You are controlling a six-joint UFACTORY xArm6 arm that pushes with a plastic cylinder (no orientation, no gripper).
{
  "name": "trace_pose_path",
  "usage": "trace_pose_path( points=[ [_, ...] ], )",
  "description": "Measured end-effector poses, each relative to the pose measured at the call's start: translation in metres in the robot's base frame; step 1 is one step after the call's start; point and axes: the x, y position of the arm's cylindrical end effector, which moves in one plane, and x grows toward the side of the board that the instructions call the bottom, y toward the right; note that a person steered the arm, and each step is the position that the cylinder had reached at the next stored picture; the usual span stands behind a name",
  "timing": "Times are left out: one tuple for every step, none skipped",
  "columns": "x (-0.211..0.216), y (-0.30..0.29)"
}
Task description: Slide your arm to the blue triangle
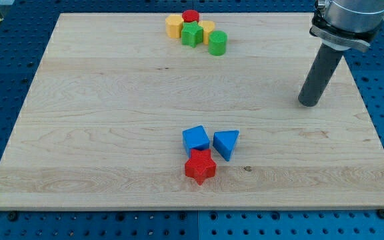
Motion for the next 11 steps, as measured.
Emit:
trace_pose_path(
  points=[
    [0.0,0.0],
    [0.0,0.0],
    [-0.001,-0.014],
    [-0.002,-0.058],
    [0.004,-0.06],
    [0.045,-0.064],
    [0.09,-0.07],
    [0.097,-0.073],
    [0.097,-0.09],
    [0.097,-0.13],
    [0.095,-0.147]
  ],
)
